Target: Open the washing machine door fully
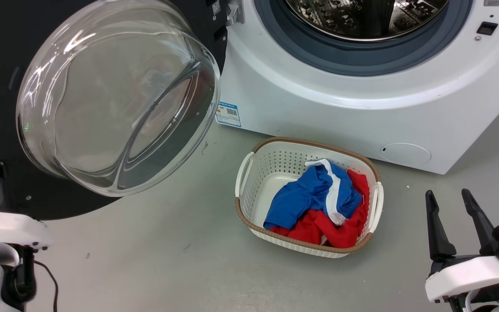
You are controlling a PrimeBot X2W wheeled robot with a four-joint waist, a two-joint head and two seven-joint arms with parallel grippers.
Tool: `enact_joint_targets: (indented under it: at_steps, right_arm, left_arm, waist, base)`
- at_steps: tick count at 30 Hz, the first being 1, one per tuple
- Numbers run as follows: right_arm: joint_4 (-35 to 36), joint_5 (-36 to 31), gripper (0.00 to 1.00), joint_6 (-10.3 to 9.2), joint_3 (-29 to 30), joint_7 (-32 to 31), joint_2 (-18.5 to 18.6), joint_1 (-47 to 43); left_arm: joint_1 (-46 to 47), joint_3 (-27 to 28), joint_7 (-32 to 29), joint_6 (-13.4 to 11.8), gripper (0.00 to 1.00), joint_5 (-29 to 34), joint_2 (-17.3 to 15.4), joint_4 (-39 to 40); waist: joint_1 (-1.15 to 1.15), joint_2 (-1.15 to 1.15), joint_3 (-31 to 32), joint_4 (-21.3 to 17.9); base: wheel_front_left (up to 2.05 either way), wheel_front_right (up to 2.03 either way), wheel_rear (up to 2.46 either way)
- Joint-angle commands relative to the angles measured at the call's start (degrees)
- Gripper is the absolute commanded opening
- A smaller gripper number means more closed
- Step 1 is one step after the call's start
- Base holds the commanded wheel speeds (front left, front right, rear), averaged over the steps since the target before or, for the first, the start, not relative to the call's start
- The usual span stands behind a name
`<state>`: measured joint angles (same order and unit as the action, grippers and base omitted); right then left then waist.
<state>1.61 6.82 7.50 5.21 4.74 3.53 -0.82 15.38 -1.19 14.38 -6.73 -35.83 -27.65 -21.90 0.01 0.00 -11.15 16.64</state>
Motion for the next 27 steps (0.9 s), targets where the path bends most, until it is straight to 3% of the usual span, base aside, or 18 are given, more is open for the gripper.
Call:
enact_joint_targets:
  at_steps: [1, 13, 19, 27]
  right_arm:
    - [-0.1, -0.1, 1.00, -0.01, 0.1, 0.2, 0.2, 0.5]
    - [-1.5, -0.2, 1.00, -0.01, -0.1, 0.7, -0.3, -0.6]
    - [-2.7, 0.2, 1.00, -0.01, -0.1, 1.4, -0.6, -2.3]
    - [-3.4, 1.3, 1.00, -0.01, -0.5, 1.5, -0.7, -4.1]
  left_arm:
    - [0.9, 0.7, 0.5, -0.2, 0.00, 0.4, -0.6, -0.4]
    - [-0.3, 0.7, 0.9, -0.4, 0.00, 2.5, 1.7, -1.5]
    - [-7.0, 0.2, 0.9, -2.9, 0.00, 4.6, 3.9, 6.2]
    - [-16.9, -4.7, -1.1, -6.0, 0.00, 6.6, 8.0, 18.6]
  waist:
    - [-0.01, 0.00, 0.1, 0.0]
    - [-0.01, 0.00, 3.8, -0.3]
    - [-0.01, 0.00, 7.6, -0.7]
    - [-0.01, 0.00, 11.1, -2.1]
  base:
    - [0.00, 0.00, 0.00]
    - [0.00, 0.00, 0.00]
    - [0.00, 0.00, 0.00]
    - [0.00, 0.00, 0.00]
